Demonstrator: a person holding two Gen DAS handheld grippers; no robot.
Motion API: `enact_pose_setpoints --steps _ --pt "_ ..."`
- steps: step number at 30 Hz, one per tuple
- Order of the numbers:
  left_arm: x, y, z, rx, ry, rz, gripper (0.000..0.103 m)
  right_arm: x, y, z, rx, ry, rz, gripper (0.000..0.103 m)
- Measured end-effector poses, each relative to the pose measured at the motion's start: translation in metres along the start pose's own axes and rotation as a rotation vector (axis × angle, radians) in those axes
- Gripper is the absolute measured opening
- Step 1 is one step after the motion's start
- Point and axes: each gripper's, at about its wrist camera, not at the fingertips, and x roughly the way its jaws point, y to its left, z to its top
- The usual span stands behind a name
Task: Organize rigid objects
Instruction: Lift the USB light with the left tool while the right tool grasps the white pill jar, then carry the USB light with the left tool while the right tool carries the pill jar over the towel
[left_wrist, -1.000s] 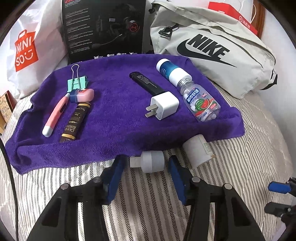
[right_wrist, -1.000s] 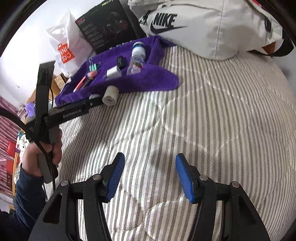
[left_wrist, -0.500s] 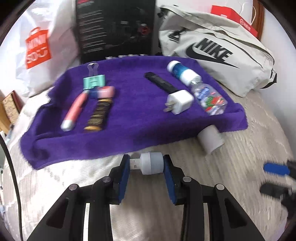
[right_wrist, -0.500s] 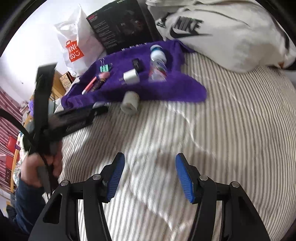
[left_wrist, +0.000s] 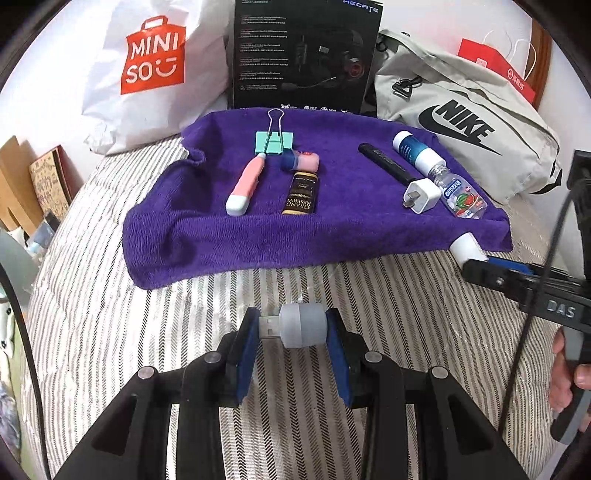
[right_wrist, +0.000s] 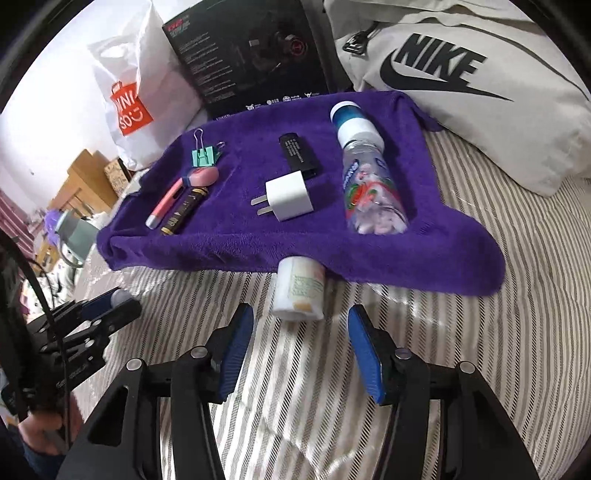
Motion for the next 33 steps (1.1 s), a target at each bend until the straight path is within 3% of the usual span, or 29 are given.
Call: enact_pose_setpoints --steps 3,13,18,25,33 --pt "0.000 0.002 -0.001 0.001 -0.001 -0.007 0.034 0.007 0.007 0.003 -0.010 -0.001 -0.022 0.053" --pt "0.004 0.008 0.000 -0.020 -0.002 -0.028 0.034 0.019 0.015 0.014 -0.049 0.008 -0.098 0.030" --pt "0.002 0.011 -0.001 -0.019 -0.001 -0.022 0.034 0.021 0.020 0.015 -0.094 0.015 -0.117 0.029" --pt "-0.002 0.014 0.000 -0.019 -0.007 -0.018 0.034 -0.001 0.015 0.007 -0.098 0.012 -0.056 0.029" --pt "-0.006 0.015 0.003 -0.020 -0.013 -0.014 0.034 0.001 0.022 -0.006 -0.142 0.045 -0.052 0.029"
